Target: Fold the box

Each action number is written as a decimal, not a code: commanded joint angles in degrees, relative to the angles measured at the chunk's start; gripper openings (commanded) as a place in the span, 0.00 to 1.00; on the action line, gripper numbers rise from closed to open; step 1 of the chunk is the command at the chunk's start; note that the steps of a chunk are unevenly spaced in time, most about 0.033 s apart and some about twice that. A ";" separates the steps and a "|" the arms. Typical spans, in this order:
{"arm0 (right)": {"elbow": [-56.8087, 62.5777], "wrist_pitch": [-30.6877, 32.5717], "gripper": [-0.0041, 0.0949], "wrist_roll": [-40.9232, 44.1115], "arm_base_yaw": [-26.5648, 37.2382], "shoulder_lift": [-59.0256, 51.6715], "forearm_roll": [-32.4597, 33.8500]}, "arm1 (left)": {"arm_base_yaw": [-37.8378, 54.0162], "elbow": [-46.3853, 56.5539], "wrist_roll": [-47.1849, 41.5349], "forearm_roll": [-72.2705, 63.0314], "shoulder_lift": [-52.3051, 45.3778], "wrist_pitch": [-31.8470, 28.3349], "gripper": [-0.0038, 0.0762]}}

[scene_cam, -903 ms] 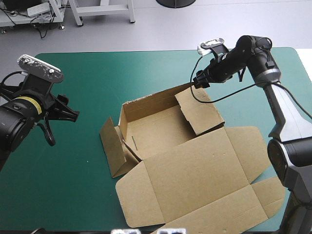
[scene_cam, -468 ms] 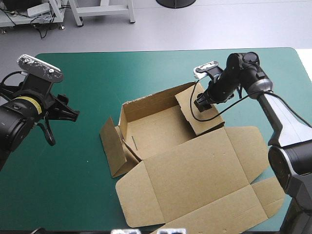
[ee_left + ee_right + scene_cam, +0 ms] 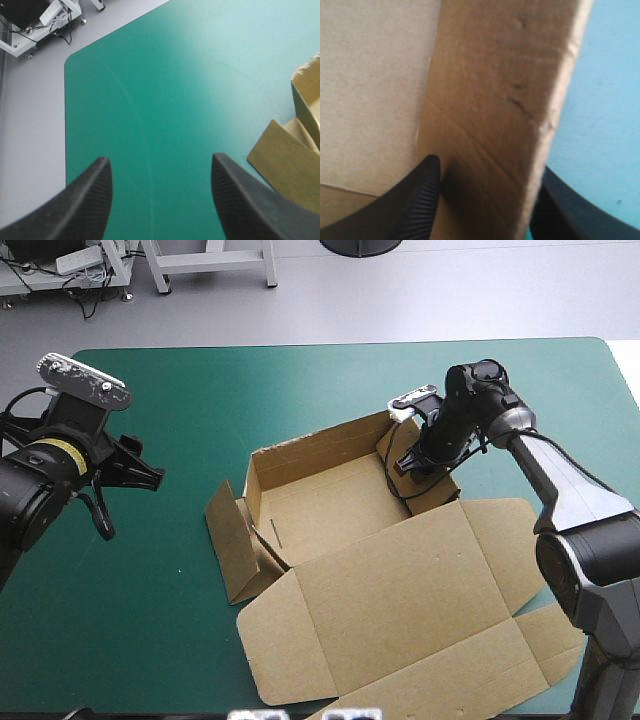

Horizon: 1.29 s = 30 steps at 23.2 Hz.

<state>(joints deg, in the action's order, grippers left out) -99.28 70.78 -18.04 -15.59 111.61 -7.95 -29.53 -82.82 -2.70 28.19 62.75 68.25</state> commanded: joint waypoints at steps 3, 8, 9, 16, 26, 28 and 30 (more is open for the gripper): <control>-1.13 1.24 0.43 0.85 0.03 -0.41 0.46 | 0.05 -1.17 -0.70 0.65 -0.76 -2.65 0.57; -1.73 1.24 0.02 0.06 0.03 -0.02 0.35 | 0.05 -1.17 -0.70 0.37 -0.76 -2.53 0.57; -2.18 1.24 0.03 0.46 0.03 -0.02 0.24 | 0.05 -1.17 -0.70 0.09 -0.76 -2.53 0.57; -16.13 1.24 0.02 -1.48 1.89 -9.25 -5.76 | 0.05 -1.17 -0.96 -0.84 -0.76 -2.58 0.57; -21.17 1.24 0.02 -6.77 20.94 -27.10 -26.32 | 12.09 -1.17 3.20 -6.42 -0.18 -7.32 0.57; -21.17 1.24 0.02 -7.97 23.15 -28.60 -30.72 | 16.96 -1.04 6.98 -12.23 0.69 -8.99 0.57; -21.07 1.24 0.02 -8.46 23.86 -29.54 -32.91 | 21.90 -0.39 11.02 -20.35 1.85 -10.37 0.57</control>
<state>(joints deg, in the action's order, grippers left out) -118.74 71.59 -25.35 6.86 85.44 -33.08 -13.15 -82.55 3.37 16.10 63.96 63.07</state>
